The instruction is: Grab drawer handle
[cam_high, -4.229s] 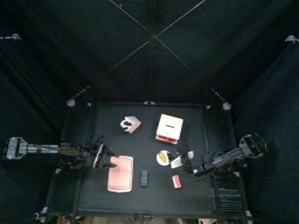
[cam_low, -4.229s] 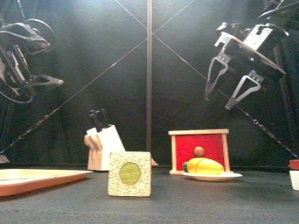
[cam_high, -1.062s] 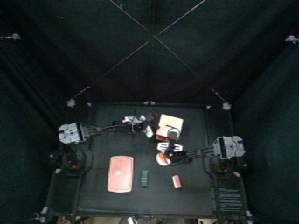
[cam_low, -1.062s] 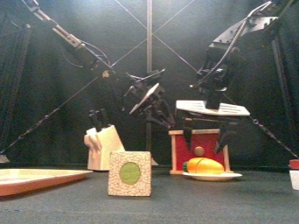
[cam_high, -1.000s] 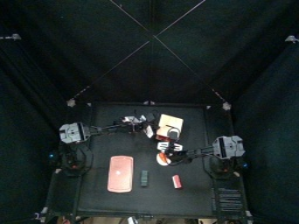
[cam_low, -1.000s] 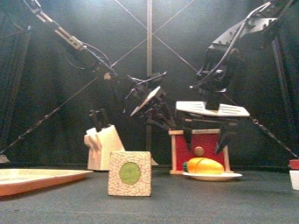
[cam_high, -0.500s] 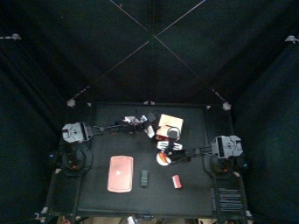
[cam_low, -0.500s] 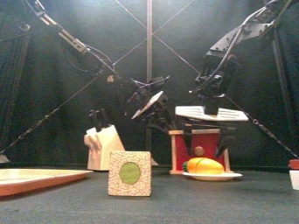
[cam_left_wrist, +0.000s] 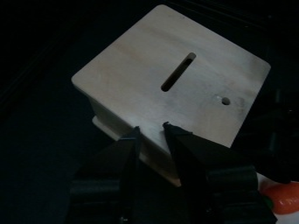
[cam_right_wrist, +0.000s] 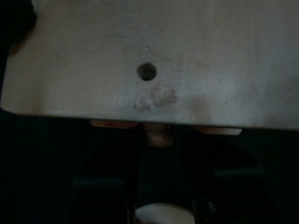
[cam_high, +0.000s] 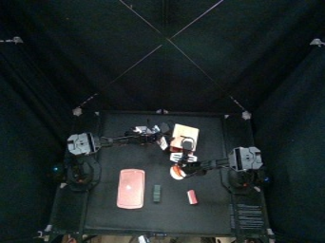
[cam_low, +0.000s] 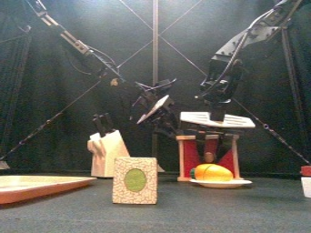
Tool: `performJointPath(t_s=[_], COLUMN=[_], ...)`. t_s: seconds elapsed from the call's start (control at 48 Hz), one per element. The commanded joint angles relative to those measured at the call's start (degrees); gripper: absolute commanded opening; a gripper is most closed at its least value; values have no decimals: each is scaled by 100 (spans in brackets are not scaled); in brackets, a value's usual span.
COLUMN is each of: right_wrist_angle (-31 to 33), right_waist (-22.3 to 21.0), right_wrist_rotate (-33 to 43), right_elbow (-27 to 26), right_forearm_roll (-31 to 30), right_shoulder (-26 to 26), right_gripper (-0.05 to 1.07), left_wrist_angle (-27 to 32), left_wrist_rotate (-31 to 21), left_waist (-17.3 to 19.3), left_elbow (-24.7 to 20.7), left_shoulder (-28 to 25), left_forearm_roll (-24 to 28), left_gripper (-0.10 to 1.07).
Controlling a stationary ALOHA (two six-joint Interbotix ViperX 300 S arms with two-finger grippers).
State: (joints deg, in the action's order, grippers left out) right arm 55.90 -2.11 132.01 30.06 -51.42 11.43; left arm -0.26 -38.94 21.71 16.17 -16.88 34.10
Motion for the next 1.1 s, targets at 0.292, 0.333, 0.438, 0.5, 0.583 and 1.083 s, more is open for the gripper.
performJointPath(t_s=[0.292, 0.333, 0.438, 0.5, 0.583, 1.083], right_wrist_angle=[18, 18, 18, 18, 18, 18], right_waist=[-35, -35, -35, -35, -35, 0], right_wrist_rotate=[-53, -53, -53, -53, -70, -70], right_elbow=[-88, -79, -53, -44, -44, -53], right_forearm_roll=[35, 44, 44, 44, 44, 88], right_shoulder=[-114, -114, -114, -114, -114, -114], right_gripper=[52, 52, 52, 52, 52, 51], left_wrist_angle=[26, 26, 26, 26, 26, 26], left_wrist_rotate=[9, 9, 18, 18, 9, 18], left_waist=[0, -9, -35, -35, -35, -35], left_elbow=[-53, -53, -44, -35, -35, -62], left_shoulder=[70, 70, 79, 70, 53, 53], left_forearm_roll=[18, 18, 18, 35, 79, 105], left_gripper=[71, 71, 71, 71, 71, 71])
